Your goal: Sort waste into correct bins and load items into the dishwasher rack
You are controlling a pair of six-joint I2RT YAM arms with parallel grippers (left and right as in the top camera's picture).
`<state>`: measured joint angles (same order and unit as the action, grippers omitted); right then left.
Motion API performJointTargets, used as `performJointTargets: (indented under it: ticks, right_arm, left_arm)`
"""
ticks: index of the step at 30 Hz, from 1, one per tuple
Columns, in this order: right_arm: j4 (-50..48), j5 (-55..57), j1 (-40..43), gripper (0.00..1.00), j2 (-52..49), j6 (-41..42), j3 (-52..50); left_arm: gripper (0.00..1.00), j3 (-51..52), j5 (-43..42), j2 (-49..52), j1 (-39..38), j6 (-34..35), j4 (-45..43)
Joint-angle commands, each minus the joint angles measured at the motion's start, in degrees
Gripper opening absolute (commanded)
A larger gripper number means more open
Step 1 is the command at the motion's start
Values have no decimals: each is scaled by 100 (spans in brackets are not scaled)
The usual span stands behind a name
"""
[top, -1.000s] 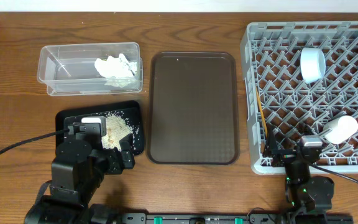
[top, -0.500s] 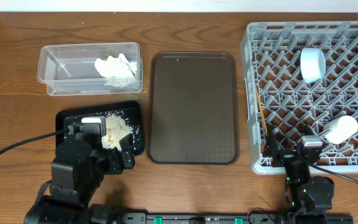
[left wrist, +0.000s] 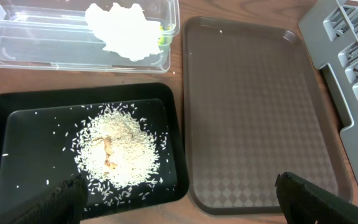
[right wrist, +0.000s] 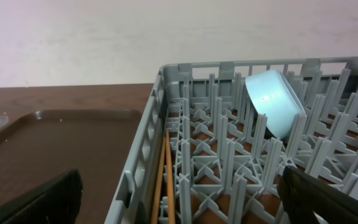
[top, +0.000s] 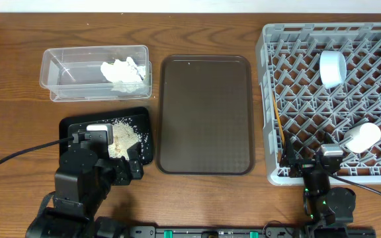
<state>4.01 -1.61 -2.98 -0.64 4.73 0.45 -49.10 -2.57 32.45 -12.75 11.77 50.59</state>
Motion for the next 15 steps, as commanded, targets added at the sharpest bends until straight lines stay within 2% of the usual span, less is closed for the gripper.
performJointTargets:
  ticks: [1,10,15]
  right_arm:
    - [11,-33,-46,99,33,-55,-13]
    - [11,-33,-46,99,33,-55,-13]
    - [11,-33,-46,99,33,-55,-13]
  left_arm:
    - [99,17,90,-24,31,9,-11]
    - [99,63,203,-190,68,-131,101]
    - [99,863,197,-914,483,-146,-393]
